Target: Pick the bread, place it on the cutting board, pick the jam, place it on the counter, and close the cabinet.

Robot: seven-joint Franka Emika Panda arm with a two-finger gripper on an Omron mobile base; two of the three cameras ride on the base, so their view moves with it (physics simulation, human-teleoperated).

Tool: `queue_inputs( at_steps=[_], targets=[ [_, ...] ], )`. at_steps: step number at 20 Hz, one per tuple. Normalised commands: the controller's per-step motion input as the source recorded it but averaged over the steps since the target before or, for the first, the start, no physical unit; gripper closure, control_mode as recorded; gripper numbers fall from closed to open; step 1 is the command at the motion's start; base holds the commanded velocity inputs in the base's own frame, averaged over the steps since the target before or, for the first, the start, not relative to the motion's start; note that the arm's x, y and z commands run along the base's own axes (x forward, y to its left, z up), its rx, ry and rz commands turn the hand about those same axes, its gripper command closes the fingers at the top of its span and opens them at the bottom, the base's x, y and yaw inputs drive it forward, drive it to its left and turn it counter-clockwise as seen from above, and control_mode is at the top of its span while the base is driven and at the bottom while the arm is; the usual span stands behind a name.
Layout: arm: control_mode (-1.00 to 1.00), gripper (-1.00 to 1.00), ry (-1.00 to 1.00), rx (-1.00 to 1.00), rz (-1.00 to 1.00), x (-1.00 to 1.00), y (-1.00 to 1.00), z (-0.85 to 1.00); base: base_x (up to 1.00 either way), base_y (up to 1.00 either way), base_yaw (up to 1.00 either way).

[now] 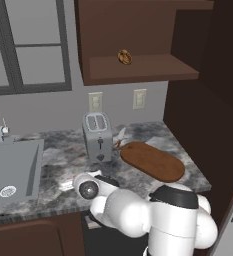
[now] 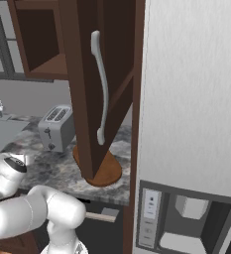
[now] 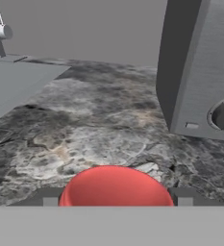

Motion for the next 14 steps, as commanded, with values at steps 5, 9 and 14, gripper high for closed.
queue_inputs(
  at_steps=[5, 9, 14],
  targets=[
    [-1.0, 1.0, 0.0, 0.0, 0.0, 0.04, 0.0, -0.23, 0.0, 0.0, 0.0],
    [-1.0, 1.0, 0.0, 0.0, 0.0, 0.0, 0.0, -0.27, 0.0, 0.0, 0.0],
    [-1.0, 1.0, 0.0, 0.0, 0.0, 0.0, 0.0, -0.28, 0.0, 0.0, 0.0]
  ],
)
